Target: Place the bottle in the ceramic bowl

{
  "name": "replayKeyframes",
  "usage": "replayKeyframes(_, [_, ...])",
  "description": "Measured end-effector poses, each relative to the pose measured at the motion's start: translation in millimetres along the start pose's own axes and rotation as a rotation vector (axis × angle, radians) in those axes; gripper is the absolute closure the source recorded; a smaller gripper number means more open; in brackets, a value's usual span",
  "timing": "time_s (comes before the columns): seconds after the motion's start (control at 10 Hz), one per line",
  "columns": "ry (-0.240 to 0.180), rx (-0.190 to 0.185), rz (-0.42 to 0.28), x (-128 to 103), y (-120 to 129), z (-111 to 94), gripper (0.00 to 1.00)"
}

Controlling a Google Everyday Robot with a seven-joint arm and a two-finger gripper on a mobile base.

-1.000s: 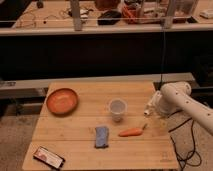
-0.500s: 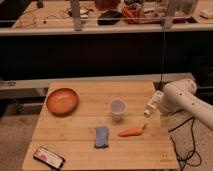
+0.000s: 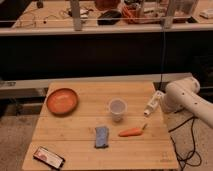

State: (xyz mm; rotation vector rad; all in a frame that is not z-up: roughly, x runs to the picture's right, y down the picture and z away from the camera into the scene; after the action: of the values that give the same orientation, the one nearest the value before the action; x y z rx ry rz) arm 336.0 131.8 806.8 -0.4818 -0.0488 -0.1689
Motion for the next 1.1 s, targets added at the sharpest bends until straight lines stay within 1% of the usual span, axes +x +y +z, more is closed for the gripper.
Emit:
replayKeyframes(0.2, [0.000, 0.014, -0.010, 3.2, -0.9, -0.1, 0.20])
replayKeyframes(0.6, [0.000, 0.030, -0.026, 5.6, -1.7, 0.8, 0.20])
replayKeyframes(1.1, [0.021, 0.045, -0.054, 4.8, -2.4, 0.9, 0.20])
